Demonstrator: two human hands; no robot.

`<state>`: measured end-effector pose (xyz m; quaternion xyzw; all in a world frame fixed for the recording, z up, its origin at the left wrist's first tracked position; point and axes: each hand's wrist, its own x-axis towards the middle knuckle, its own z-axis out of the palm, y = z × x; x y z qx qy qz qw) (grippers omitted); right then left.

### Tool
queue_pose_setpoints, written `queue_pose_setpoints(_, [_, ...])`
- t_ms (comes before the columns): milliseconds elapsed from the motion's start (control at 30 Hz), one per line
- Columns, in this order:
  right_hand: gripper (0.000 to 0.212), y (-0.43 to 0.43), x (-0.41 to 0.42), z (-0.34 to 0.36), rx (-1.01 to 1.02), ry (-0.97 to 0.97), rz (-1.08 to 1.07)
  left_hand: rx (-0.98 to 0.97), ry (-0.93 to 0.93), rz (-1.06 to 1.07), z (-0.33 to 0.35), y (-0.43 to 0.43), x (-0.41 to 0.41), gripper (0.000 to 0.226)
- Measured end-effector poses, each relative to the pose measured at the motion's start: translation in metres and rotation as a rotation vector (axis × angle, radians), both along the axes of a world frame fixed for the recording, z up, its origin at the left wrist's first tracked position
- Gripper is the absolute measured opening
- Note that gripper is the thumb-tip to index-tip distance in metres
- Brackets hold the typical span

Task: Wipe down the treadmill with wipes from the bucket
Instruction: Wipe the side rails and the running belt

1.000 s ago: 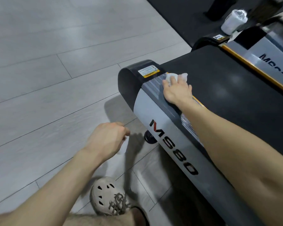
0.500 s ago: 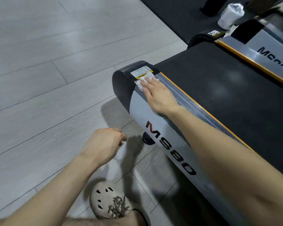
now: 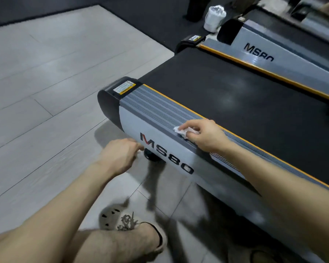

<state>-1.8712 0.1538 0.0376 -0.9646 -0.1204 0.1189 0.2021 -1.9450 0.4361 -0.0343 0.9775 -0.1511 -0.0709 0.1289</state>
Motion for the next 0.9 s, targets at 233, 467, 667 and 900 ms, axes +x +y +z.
queue_pose_setpoints(233, [0.03,-0.126,-0.078,0.052,0.431,0.144,-0.32,0.043,-0.063,-0.103,0.039,-0.064,-0.001,0.043])
queue_pose_setpoints(467, [0.01,-0.221,-0.149,0.068,0.775,0.159,-0.629,-0.021,-0.096,-0.252,0.109,-0.163,0.002,0.032])
queue_pose_setpoints(667, [0.009,-0.247,-0.169,0.084,0.876,0.096,-0.774,-0.194,-0.084,-0.302,0.146,-0.225,-0.016,0.034])
queue_pose_setpoints(900, [0.059,-0.251,-0.199,0.092,0.534,-0.016,-0.642,-0.325,-0.103,-0.218,0.17,-0.283,-0.028,0.038])
